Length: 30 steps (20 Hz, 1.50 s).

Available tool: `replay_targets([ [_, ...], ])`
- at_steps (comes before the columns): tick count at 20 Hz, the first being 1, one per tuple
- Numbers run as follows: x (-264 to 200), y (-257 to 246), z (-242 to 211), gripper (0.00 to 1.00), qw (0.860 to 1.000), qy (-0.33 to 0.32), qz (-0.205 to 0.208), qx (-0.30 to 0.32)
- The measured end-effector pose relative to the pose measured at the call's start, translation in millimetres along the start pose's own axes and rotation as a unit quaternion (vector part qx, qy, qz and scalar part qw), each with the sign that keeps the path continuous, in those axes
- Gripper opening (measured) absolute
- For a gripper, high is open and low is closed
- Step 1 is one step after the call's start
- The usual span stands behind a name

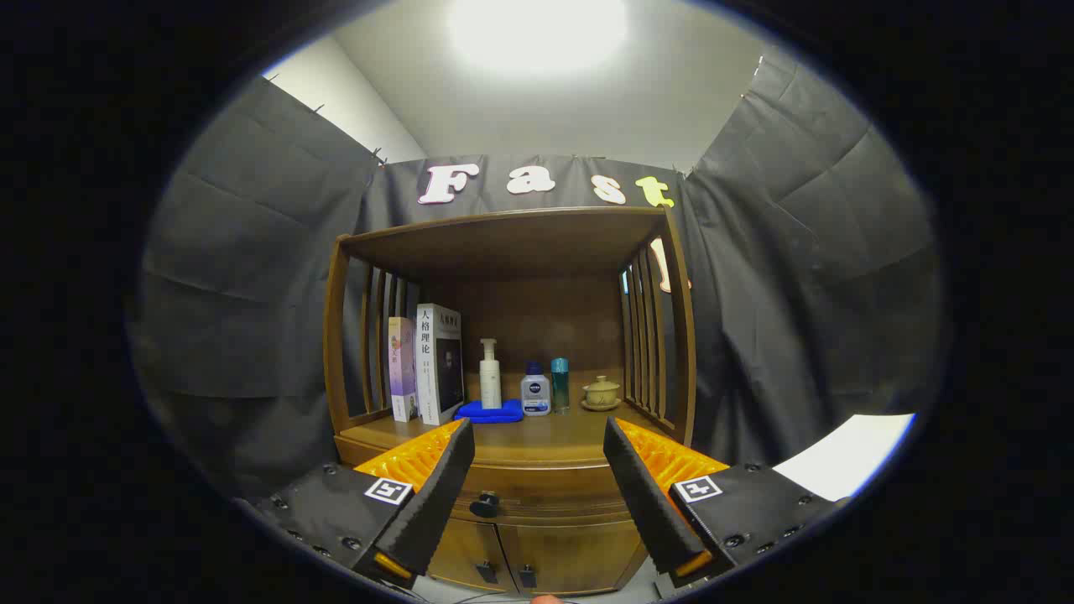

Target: Pull open the drawer, take out the items inside it, and place them on the countertop above the cabinet.

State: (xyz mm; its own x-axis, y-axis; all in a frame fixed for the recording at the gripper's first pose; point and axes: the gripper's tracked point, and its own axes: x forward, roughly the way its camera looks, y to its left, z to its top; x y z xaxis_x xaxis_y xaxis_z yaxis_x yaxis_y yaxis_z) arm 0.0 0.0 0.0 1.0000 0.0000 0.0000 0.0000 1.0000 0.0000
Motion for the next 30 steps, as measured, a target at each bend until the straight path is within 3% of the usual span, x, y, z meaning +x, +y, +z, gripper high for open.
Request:
replay_targets([
  [19, -1.0, 0.3, -1.7, 0.97, 1.0, -0.001, 0.009, -0.001],
  [30, 45.0, 27.0, -24.3, 0.97, 1.0, 0.021, 0.018, 0.003],
])
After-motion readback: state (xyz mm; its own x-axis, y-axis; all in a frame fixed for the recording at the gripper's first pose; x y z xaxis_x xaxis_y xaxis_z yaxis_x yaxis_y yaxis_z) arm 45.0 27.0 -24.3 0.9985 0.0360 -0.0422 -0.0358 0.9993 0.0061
